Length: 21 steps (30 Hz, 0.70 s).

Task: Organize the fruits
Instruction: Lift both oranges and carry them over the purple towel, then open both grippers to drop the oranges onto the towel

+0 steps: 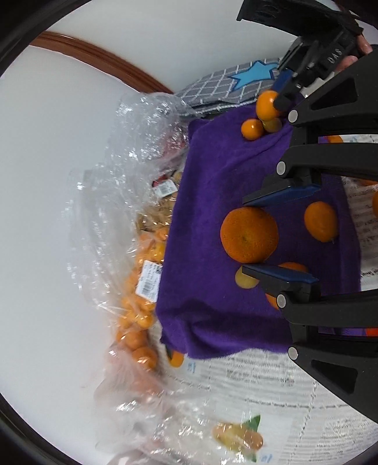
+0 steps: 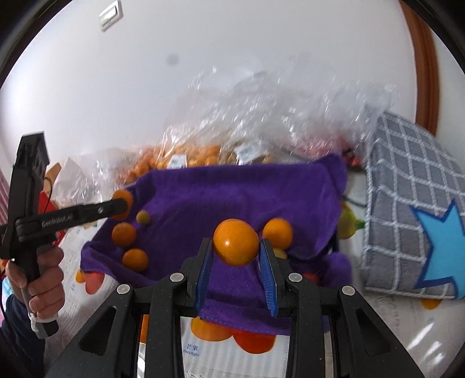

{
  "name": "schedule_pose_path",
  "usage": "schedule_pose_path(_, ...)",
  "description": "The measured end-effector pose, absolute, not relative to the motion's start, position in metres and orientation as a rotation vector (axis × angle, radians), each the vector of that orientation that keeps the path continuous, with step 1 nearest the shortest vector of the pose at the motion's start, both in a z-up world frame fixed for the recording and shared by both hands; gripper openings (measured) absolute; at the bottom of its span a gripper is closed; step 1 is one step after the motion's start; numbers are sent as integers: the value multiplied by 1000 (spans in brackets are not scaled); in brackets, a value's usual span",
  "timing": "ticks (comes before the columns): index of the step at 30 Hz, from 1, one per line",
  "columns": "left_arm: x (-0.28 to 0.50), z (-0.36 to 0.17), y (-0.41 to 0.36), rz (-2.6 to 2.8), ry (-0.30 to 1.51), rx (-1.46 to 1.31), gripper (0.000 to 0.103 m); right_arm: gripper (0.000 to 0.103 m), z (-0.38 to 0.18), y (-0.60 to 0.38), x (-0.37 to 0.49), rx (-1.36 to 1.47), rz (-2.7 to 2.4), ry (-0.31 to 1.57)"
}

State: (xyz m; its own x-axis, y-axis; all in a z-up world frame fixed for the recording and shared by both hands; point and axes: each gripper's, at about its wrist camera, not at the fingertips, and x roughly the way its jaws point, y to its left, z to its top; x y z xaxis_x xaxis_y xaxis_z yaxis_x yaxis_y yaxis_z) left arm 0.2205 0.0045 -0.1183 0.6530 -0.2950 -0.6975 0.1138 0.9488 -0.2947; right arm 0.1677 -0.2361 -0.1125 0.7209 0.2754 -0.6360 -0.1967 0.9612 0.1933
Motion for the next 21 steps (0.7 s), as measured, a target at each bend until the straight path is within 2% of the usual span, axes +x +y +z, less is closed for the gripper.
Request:
schedule_pose_path(11,231,-136,-7,-216,890,-189,37,32,-139,-225,179,99,257,819)
schedule_pose_path(21,229,-138,-16,-217,901,-136,37,32,-141,-222,179,65,244,818)
